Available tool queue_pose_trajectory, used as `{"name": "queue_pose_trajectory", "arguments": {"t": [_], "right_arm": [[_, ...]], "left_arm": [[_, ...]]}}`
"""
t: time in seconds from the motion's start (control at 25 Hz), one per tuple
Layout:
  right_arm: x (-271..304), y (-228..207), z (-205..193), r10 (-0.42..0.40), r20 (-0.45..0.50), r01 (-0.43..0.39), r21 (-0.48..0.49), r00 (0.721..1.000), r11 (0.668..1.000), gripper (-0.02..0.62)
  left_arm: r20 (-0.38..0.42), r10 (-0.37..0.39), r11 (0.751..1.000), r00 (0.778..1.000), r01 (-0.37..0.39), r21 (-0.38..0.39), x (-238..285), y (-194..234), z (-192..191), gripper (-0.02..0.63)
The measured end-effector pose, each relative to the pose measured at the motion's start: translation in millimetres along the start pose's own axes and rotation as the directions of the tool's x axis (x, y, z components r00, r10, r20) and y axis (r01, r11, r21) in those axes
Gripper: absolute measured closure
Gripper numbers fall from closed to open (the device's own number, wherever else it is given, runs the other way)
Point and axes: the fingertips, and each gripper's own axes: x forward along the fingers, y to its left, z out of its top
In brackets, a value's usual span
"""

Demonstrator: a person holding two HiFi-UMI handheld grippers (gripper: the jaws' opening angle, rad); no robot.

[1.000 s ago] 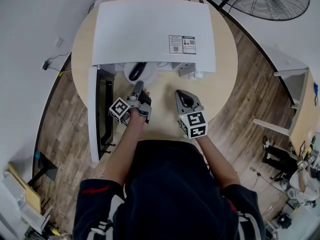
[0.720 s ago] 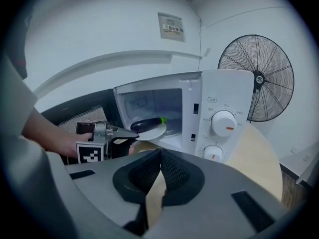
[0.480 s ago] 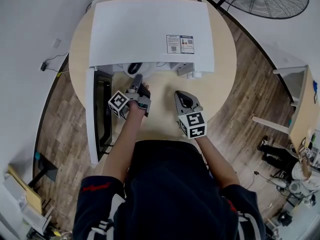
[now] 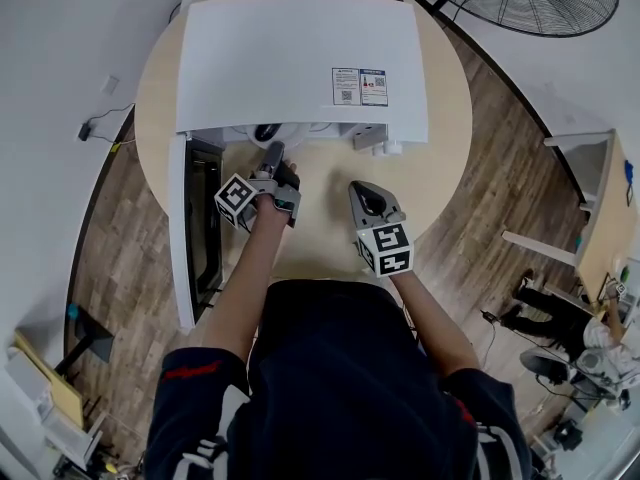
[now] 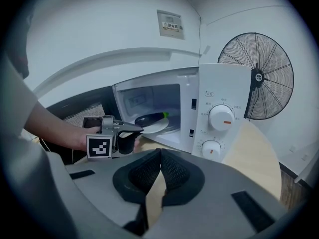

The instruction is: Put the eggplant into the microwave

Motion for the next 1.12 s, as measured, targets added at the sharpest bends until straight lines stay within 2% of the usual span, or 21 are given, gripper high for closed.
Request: {"name": "queue_pose_trajectory", "arguments": {"t": [0.2,0.4,0.56,0.76,0.88,0.96,1.04,1.12], "right_arm": [[-1.4,2.0,-3.9,0.005,-0.005,-0.005,0.000,1.000,1.000,0.583],[-4.5,5.5,-7.8,0.008,-0.009,-0.008,-0.007,1.000,1.000,0.583],[-6.8,6.4,-9.4,0.010,-0.008,-0.011,-0.009,1.000,1.000,0.583],[-9.7,9.3,-11.6,0.017,-0.006,-0.017,-0.013,1.000,1.000,0.583],[-10.2,10.1,-11.1,0.020,-0.003,-0.020,-0.017,1.000,1.000,0.583],[-9.4,10.8,-12.2,0.023,-0.003,-0.023,-0.017,1.000,1.000,0.583],[-8.8,11.9,-13.4,0.026,-0.006,-0.026,-0.019,1.000,0.999,0.583],[-8.9,12.9,-13.9,0.028,-0.008,-0.028,-0.021,1.000,0.999,0.583]], "left_arm": [[-0.006,-0.004,1.000,1.000,0.004,0.011,0.9,-0.3,0.0,0.580],[-0.052,-0.027,0.999,0.998,0.029,0.042,0.4,-4.2,-4.8,0.573],[-0.111,-0.053,0.995,0.992,0.062,0.081,0.2,-10.9,-12.8,0.430],[-0.199,-0.015,0.974,0.980,0.059,0.218,-13.0,-13.6,-24.2,0.421],[-0.276,0.040,0.934,0.960,0.063,0.352,-22.0,-11.9,-34.8,0.423],[-0.310,0.101,0.885,0.945,0.057,0.462,-26.5,-6.7,-39.2,0.443],[-0.313,0.179,0.814,0.933,0.039,0.579,-29.4,-1.2,-40.1,0.495],[-0.285,0.259,0.727,0.923,0.008,0.687,-31.0,2.8,-36.7,0.531]]}}
